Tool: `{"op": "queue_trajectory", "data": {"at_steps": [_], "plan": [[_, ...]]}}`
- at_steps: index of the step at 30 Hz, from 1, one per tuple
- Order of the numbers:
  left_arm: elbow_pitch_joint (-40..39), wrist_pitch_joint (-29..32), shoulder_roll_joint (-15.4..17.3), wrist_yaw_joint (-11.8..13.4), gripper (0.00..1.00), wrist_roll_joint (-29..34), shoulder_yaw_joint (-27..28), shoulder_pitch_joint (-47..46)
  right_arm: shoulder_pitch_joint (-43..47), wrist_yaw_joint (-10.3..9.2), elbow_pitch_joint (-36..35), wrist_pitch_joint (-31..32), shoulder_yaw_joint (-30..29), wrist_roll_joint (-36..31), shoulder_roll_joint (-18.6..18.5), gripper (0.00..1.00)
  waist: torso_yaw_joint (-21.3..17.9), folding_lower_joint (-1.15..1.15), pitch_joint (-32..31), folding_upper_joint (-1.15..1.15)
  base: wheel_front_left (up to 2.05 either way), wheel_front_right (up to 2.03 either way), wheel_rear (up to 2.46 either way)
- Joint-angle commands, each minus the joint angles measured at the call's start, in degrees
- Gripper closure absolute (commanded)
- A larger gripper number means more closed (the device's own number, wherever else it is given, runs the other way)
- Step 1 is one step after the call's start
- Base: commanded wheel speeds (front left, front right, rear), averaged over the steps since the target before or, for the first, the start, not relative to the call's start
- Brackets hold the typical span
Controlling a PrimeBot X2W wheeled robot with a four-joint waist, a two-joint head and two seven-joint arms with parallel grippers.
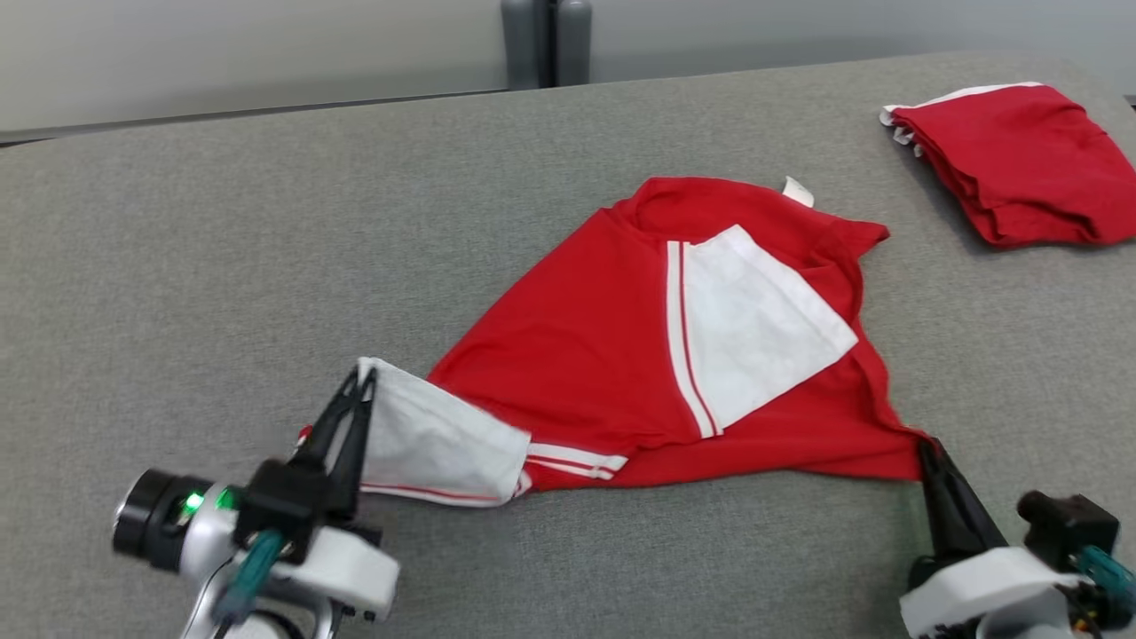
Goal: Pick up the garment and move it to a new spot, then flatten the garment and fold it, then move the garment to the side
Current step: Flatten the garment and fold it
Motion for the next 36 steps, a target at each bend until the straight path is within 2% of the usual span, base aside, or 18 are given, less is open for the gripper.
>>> {"op": "queue_trajectory", "data": {"at_steps": [1, 2, 3, 4, 10, 16, 19, 21, 28, 29, 30, 31, 32, 33, 34, 35, 36], "plan": [[-1.0, -2.4, -0.2, 0.9, 1.00, -0.9, 1.1, 1.2, 1.0, -0.13, -0.6, 0.0, -0.5, 0.8, -0.5, 1.00, 0.7, 0.00, 0.4, 0.00, 0.00, 0.00, 0.00], [-1.5, -4.7, -0.4, 1.4, 1.00, -1.7, 1.8, 2.7, 1.9, -0.13, -1.5, 0.0, -0.8, 1.5, -0.8, 0.89, 1.2, 0.00, 0.6, 0.00, 0.00, 0.00, 0.00], [-1.9, -7.0, -0.4, 2.1, 1.00, -2.1, 2.6, 4.0, 3.0, -0.13, -2.2, 0.0, -0.5, 2.2, -1.3, 0.63, 1.6, 0.00, 0.8, 0.00, 0.00, 0.00, 0.00], [-2.2, -8.9, -0.9, 2.8, 1.00, -2.9, 3.5, 5.0, 4.2, -0.13, -3.1, 0.0, -0.2, 2.6, -2.1, 0.00, 2.0, 0.00, 1.0, 0.00, 0.00, 0.00, 0.00], [-1.0, -14.1, -2.7, 5.1, 1.00, -5.9, 6.9, 8.5, 11.4, -0.13, -8.9, 0.0, -2.2, 2.6, -5.9, 0.00, 3.9, 0.00, 1.6, 0.00, 0.00, 0.00, 0.00], [0.5, -15.2, -3.7, 5.1, 1.00, -6.9, 8.9, 7.4, 15.1, -0.13, -12.1, 0.0, -4.3, 1.3, -6.5, 0.00, 4.6, 0.00, 1.4, 0.00, 0.00, 0.00, 0.00], [0.7, -15.3, -4.0, 4.6, 1.00, -6.9, 9.3, 6.6, 15.9, -0.12, -14.3, 0.0, -1.1, 3.2, -5.9, 0.00, 4.8, 0.00, 1.1, 0.00, 0.00, 0.00, 0.00], [0.6, -15.3, -4.1, 4.1, 1.00, -6.6, 9.6, 6.4, 16.3, -0.14, -14.8, 0.0, 1.5, 5.0, -7.0, 0.00, 4.7, 0.00, 1.0, 0.00, 0.00, 0.00, 0.00], [0.9, -15.3, -4.5, 2.5, 1.00, -5.8, 10.1, 6.2, 13.4, -0.12, -10.7, 0.0, 8.4, 7.9, -8.5, 0.00, 4.7, 0.00, 0.5, 0.00, 0.00, 0.00, 0.00], [0.9, -15.3, -4.6, 2.2, 1.00, -5.7, 10.1, 6.1, 12.8, -0.12, -10.0, 0.0, 9.2, 8.0, -8.7, 0.11, 4.7, 0.00, 0.5, 0.00, 0.00, 0.00, 0.00], [1.0, -15.3, -4.5, 2.0, 1.00, -5.6, 10.1, 6.0, 12.4, -0.12, -9.4, 0.0, 10.0, 8.2, -8.7, 0.39, 4.8, 0.00, 0.5, 0.00, 0.00, 0.00, 0.00], [1.2, -15.3, -4.5, 1.7, 1.00, -5.4, 10.1, 5.8, 11.8, -0.12, -8.9, 0.0, 10.4, 8.3, -8.7, 0.54, 4.8, 0.00, 0.5, 0.00, 0.00, 0.00, 0.00], [1.2, -15.3, -4.5, 1.6, 1.00, -5.3, 10.2, 5.6, 11.3, -0.12, -8.5, 0.0, 10.8, 8.4, -8.7, 0.59, 4.8, 0.00, 0.4, 0.00, 0.00, 0.00, 0.00], [1.3, -15.3, -4.5, 1.3, 1.00, -5.2, 10.4, 5.5, 11.0, -0.12, -8.5, 0.0, 11.2, 8.7, -8.8, 0.69, 4.8, 0.00, 0.3, 0.00, 0.00, 0.00, 0.00], [1.4, -15.3, -4.4, 1.1, 1.00, -5.2, 10.5, 5.4, 10.8, -0.12, -8.4, 0.0, 11.6, 8.8, -8.9, 0.93, 4.8, 0.00, 0.2, 0.00, 0.00, 0.00, 0.00], [1.5, -15.3, -4.4, 1.1, 1.00, -5.2, 10.6, 5.4, 10.6, -0.12, -8.3, 0.0, 12.0, 8.8, -9.2, 1.00, 4.7, 0.00, 0.2, 0.00, 0.00, 0.00, 0.00], [1.5, -15.3, -4.4, 0.9, 1.00, -5.1, 10.8, 5.4, 10.5, -0.12, -8.4, 0.0, 12.2, 8.9, -9.4, 1.00, 4.6, 0.00, 0.1, 0.00, 0.00, 0.00, 0.00]]}}
